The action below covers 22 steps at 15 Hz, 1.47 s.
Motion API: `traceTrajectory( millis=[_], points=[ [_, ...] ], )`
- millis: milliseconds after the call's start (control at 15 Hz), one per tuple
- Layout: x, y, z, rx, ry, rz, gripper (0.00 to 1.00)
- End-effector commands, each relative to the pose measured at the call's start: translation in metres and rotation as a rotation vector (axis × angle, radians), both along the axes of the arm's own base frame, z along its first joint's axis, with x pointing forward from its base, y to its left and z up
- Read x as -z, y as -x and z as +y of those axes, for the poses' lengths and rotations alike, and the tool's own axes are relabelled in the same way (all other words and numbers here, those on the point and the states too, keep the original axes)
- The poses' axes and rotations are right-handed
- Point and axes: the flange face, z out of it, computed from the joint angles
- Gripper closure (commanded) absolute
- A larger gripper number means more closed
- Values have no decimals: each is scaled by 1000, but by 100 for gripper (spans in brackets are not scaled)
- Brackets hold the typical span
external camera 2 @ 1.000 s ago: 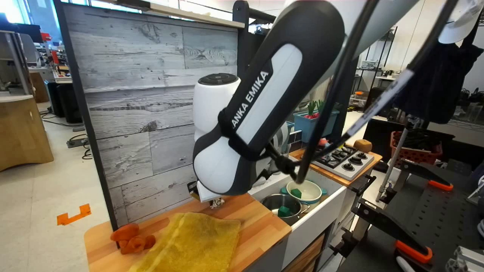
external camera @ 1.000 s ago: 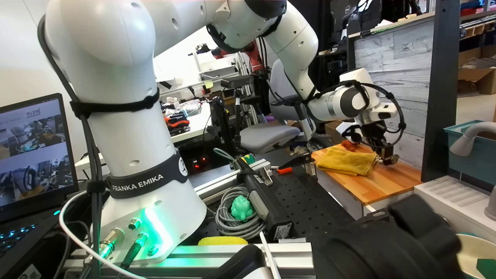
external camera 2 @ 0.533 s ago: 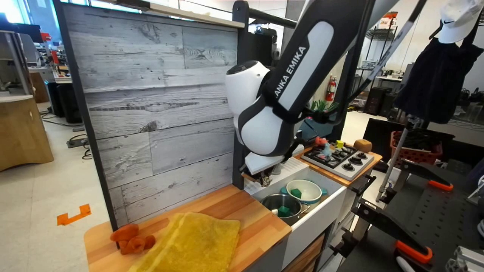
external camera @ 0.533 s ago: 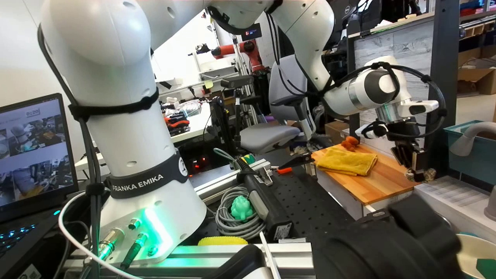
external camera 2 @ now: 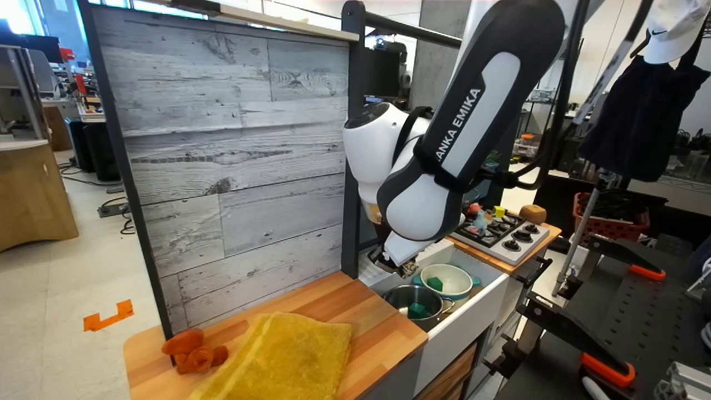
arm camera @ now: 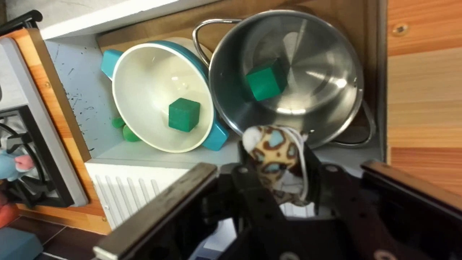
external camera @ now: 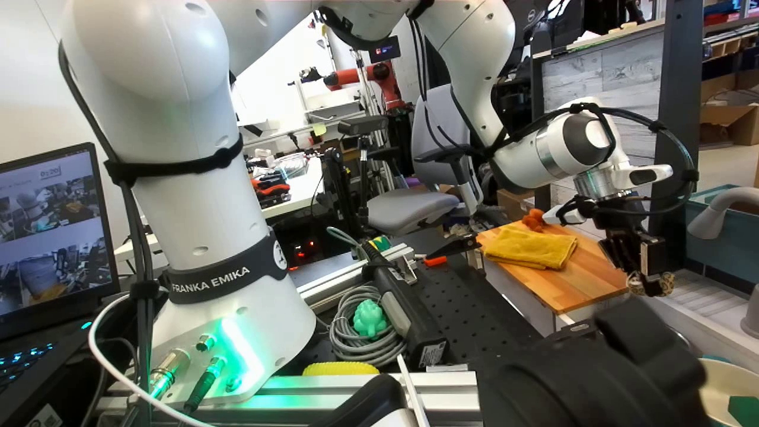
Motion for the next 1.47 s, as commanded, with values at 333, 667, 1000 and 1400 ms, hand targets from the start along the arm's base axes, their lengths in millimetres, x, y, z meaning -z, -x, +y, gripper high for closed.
traceTrajectory(
  millis=[333,667,1000,1400],
  points=[
    [-39,32,52,-106,-145,-2,1],
    [-48,29,126,-193,-368,-208,0],
    [-48,35,207,-255,-591,-386,0],
    [-42,41,189,-235,-540,-345,0]
  ],
)
